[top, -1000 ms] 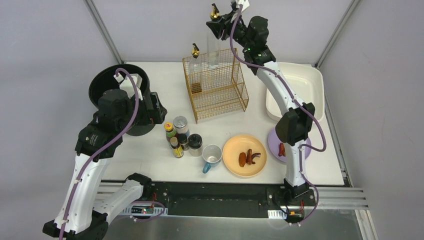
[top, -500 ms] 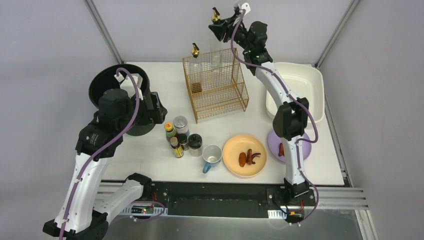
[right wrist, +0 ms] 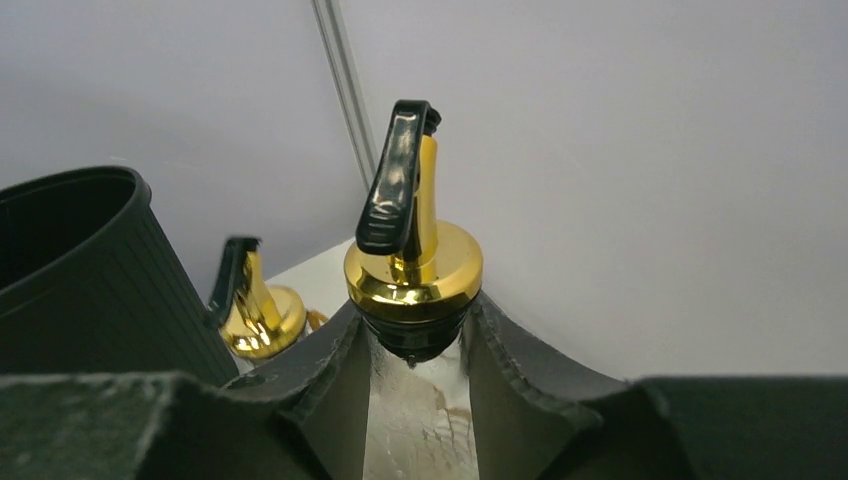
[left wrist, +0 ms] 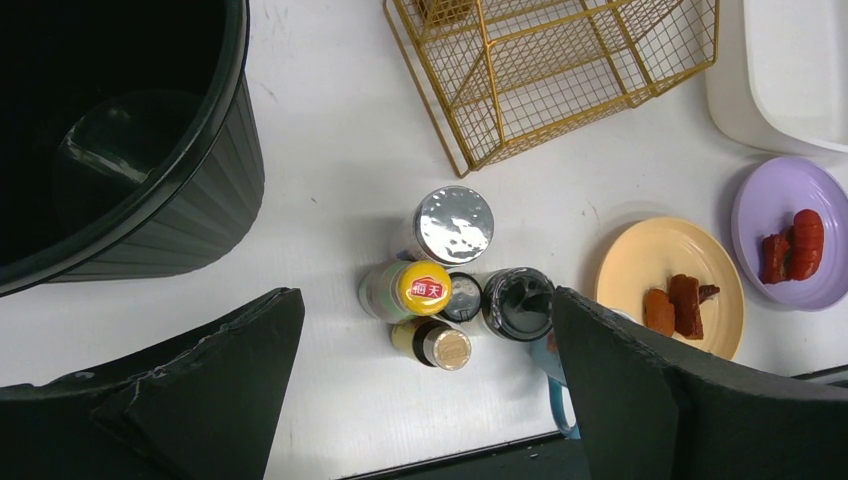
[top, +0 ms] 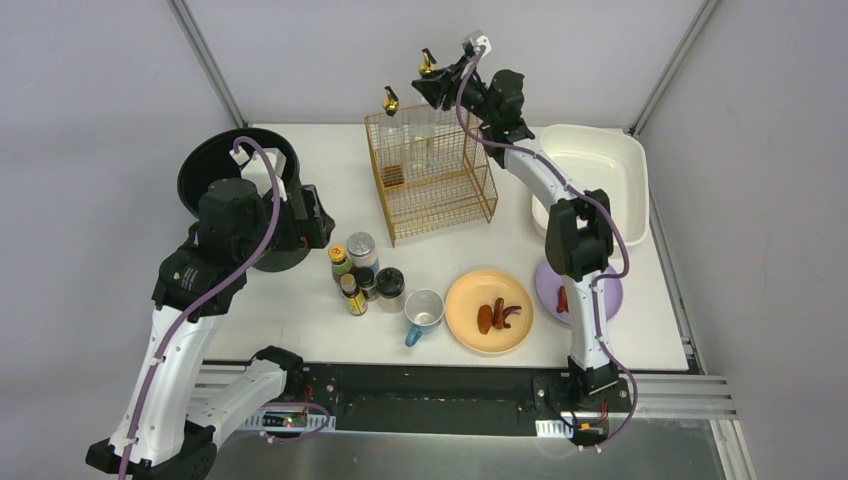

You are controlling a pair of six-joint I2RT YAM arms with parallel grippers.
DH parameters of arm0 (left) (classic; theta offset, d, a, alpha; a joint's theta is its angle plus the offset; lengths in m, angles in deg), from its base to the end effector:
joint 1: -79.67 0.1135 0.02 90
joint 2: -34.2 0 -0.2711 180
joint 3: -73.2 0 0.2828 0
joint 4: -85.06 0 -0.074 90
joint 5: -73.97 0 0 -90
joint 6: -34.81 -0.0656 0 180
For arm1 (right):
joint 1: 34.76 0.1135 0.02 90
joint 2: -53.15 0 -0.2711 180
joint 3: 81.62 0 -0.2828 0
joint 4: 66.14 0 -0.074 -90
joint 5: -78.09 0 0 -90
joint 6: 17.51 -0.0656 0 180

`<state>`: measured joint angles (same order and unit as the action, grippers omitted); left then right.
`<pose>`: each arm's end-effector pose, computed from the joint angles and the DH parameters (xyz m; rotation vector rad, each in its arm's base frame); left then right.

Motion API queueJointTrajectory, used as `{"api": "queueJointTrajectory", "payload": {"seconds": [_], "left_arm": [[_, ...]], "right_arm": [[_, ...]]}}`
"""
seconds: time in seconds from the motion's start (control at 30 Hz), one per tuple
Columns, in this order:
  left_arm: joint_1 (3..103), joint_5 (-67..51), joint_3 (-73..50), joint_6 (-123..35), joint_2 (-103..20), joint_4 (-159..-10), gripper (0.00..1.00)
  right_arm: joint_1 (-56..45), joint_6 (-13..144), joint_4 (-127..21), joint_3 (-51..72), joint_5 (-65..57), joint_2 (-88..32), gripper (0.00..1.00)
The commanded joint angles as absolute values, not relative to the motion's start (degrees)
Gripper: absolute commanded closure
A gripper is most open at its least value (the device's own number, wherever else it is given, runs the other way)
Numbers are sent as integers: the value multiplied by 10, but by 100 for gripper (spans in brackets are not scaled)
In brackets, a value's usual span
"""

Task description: Clear the kitchen counter

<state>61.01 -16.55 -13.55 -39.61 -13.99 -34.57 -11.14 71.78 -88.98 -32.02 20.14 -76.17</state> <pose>0.1802 -0.0602 0.4400 0.0469 1.9706 -0.3842 0.5294 0.2695 0.3811 -0.7215 1.0197 0.6910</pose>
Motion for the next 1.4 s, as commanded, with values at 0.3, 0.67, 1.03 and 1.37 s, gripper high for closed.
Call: {"api": "queueJointTrajectory", "payload": {"seconds": [0.3,0.67,1.03,1.37], "left_arm": [[613,-163,-133,-403,-133,-368,0],[614,-163,-130,-403,-130,-368,1],[614,-162,-125,-402,-121,-368,0],[614,-161,-124,-397,-111,-368,1]], "right_arm": [[-107,700,-1035,-214,223,-686,99],[-96,717,-1027,-178,233,-676,73],[-79,757,-1000,-159,222,-649,51],[-73,780,-981,-104,203,-593,33]]}}
